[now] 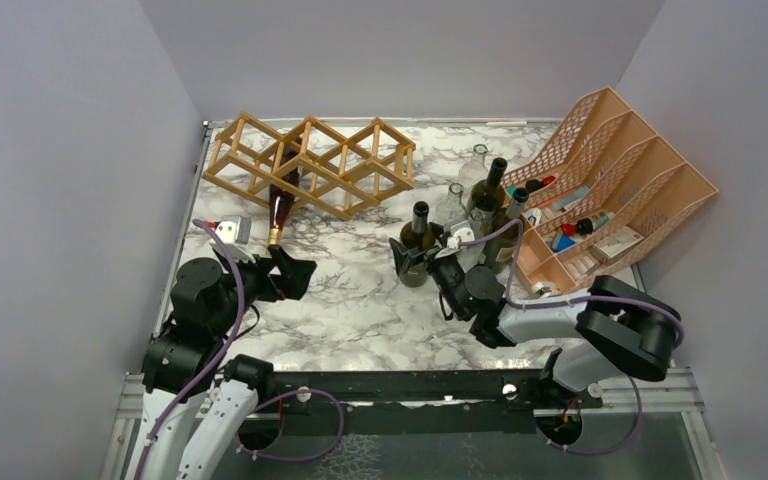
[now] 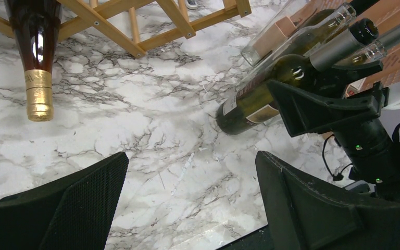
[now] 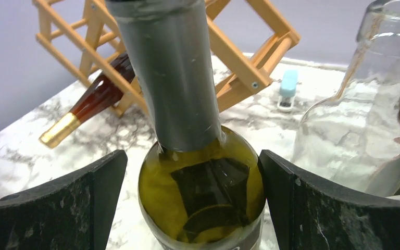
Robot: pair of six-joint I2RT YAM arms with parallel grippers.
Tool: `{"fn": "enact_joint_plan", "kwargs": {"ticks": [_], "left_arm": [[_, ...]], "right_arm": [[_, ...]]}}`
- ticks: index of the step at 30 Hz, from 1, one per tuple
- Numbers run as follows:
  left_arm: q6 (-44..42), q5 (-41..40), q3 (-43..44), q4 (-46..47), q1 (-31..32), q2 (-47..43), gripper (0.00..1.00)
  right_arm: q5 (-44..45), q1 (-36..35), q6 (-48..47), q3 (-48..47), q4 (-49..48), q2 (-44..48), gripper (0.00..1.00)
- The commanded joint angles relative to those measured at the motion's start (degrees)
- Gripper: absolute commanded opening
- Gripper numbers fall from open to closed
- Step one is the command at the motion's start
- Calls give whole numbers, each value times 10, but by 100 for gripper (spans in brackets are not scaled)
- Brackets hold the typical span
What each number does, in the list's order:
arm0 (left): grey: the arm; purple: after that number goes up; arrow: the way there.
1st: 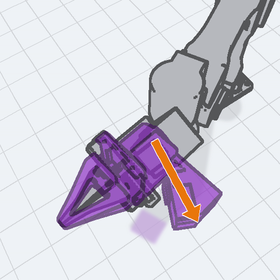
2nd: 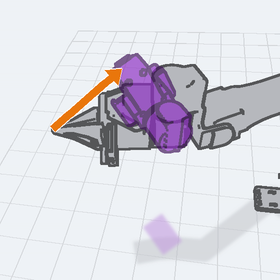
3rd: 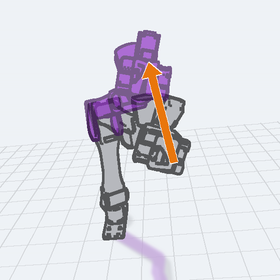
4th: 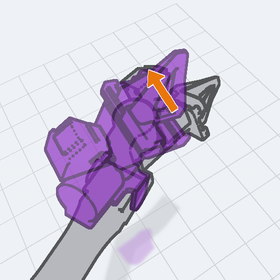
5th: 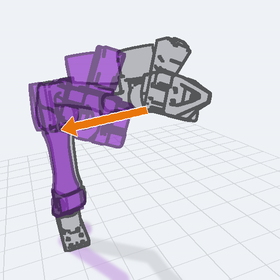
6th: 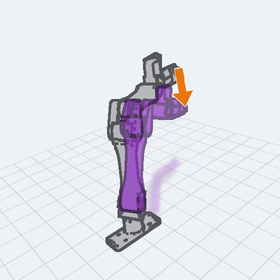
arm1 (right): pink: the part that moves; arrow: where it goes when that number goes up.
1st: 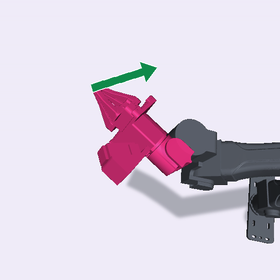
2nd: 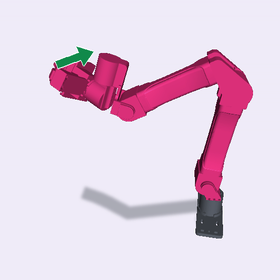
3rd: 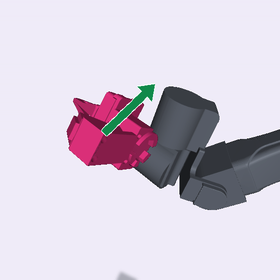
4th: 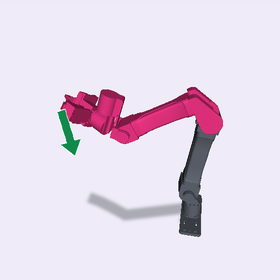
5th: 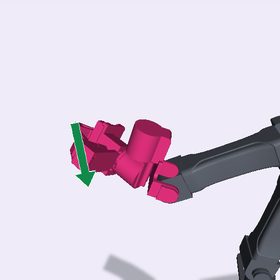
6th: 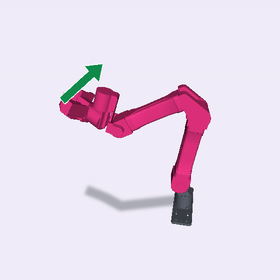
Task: Take the wine bottle off the wine rack
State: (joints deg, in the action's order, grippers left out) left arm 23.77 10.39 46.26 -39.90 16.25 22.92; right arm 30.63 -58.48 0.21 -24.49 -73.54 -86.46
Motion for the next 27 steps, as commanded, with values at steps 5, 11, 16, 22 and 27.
{"fn": "enact_joint_plan", "kwargs": {"ticks": [5, 11, 16, 22, 27], "left_arm": [[-1, 1, -5, 20, -4, 3, 99], [-1, 3, -5, 20, -5, 4, 99], [2, 14, -3, 29, -4, 13, 99], [-12, 22, 22, 96, -4, 75, 99], [-45, -2, 115, 144, -4, 160, 99]], "right_arm": [[-70, 0, 117, -10, 340, 135, 100], [-117, 1, 154, -35, 573, 246, 100], [-144, 1, 166, -70, 756, 333, 100], [-103, 1, 164, -121, 880, 441, 100], [-4, 0, 129, -221, 934, 465, 100]]}}
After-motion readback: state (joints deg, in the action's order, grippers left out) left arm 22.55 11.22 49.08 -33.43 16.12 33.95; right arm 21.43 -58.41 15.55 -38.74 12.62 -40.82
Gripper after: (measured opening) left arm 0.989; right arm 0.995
